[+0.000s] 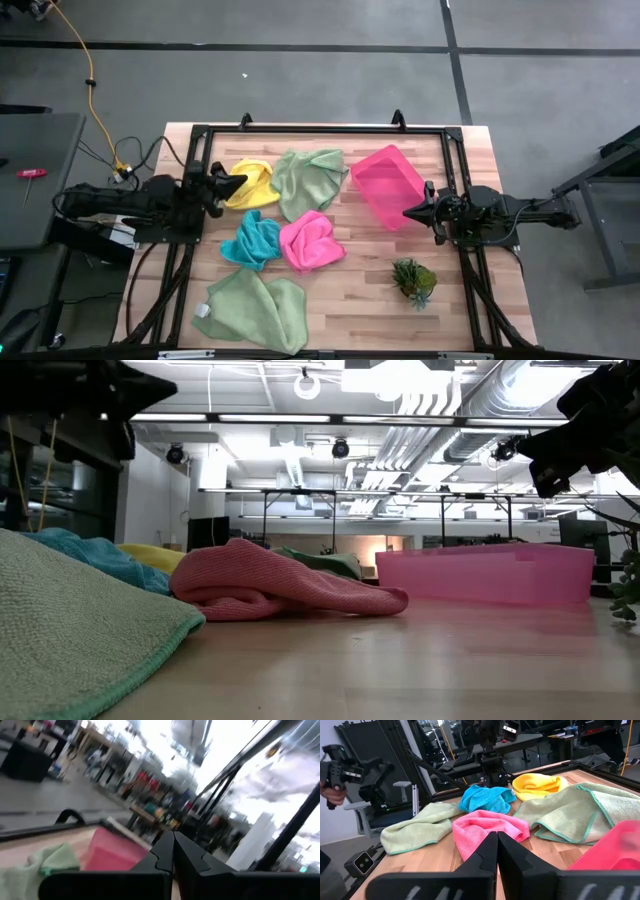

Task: Fold microfiber towels
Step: Fold the top light green microfiber cloth

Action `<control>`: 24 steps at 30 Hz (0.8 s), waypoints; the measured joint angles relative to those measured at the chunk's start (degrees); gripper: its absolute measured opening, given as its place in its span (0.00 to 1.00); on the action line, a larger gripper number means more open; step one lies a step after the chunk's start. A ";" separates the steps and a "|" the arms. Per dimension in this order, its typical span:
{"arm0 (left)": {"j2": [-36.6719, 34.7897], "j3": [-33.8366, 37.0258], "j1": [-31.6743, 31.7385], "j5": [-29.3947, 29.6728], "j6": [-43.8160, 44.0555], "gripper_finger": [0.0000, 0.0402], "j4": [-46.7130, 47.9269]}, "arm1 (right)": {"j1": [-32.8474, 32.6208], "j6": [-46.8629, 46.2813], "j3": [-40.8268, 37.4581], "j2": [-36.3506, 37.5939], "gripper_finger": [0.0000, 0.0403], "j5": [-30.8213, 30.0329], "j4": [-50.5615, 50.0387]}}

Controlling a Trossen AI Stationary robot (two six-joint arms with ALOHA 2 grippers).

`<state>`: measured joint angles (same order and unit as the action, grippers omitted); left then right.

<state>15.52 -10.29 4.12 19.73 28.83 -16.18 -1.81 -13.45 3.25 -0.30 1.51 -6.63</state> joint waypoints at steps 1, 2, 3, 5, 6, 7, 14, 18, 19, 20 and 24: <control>2.64 -2.37 0.00 0.00 -0.04 0.00 1.18 | -0.01 0.00 0.01 0.00 0.00 0.00 0.00; 5.43 -4.84 0.00 -0.01 -0.23 0.00 2.80 | -0.01 0.01 0.01 0.00 0.00 0.00 0.00; 8.47 -7.48 0.00 0.00 -0.62 0.00 4.97 | 0.00 0.00 0.01 0.00 0.00 0.01 0.00; 14.33 -12.76 0.33 -0.03 -1.72 0.00 10.86 | 0.01 0.00 -0.01 0.00 0.00 0.01 0.21; 17.29 -15.44 0.81 -0.35 -2.26 0.00 13.60 | -0.02 0.00 0.00 -0.01 0.00 0.01 0.55; 20.31 -18.11 1.46 -1.04 -2.62 0.00 16.13 | 0.01 0.00 0.01 -0.02 0.00 0.01 1.06; 37.86 -29.17 9.38 -12.13 -7.33 0.00 26.53 | -0.02 -2.92 -0.01 0.00 0.00 -0.67 2.96; 43.97 -32.10 13.37 -18.53 -11.68 0.00 26.58 | -0.02 -14.43 -0.01 -0.07 0.00 -5.60 5.97; 44.91 -32.42 14.09 -19.87 -12.48 0.00 26.62 | -0.02 -18.32 0.00 -0.07 0.00 -6.98 7.42; 45.61 -32.56 14.65 -20.95 -13.16 0.00 26.69 | -0.02 -21.85 0.01 -0.04 0.00 -9.17 8.94; 46.72 -32.82 15.95 -21.83 -14.49 0.00 26.71 | 0.01 -29.85 -0.01 -0.41 0.00 -23.03 14.80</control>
<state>62.24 -43.11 20.07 -2.10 14.34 10.53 -1.80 -43.30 3.25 -0.70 -21.52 8.16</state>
